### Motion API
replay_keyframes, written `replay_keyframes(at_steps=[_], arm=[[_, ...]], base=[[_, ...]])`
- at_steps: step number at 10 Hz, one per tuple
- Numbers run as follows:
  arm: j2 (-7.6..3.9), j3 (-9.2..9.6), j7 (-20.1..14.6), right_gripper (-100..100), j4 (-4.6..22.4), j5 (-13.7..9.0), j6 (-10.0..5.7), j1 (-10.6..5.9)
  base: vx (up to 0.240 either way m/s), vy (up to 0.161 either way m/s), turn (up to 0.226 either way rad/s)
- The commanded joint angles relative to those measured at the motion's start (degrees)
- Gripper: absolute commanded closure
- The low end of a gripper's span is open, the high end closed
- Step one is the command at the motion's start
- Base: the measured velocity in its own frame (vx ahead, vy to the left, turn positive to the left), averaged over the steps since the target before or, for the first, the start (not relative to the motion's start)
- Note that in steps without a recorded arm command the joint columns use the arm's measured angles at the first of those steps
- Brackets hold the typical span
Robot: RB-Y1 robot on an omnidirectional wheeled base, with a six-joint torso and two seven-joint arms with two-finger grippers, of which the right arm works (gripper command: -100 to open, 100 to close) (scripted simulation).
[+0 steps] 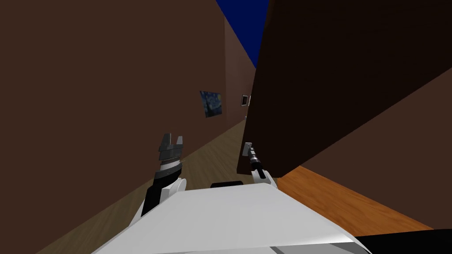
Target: Push the door open
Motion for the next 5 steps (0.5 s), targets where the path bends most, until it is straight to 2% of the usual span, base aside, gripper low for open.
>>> replay_keyframes(at_steps=[1,3,5], arm=[[-0.93,-1.38,0.03,100,-1.20,-0.34,0.40,-0.03],[-1.09,-2.70,0.07,100,-1.34,-0.73,0.74,-0.13],[-0.65,-4.02,0.10,100,-1.49,-1.12,1.09,-0.23]], base=[[0.227,0.082,-0.081],[0.228,0.075,-0.074],[0.199,0.077,-0.077]])
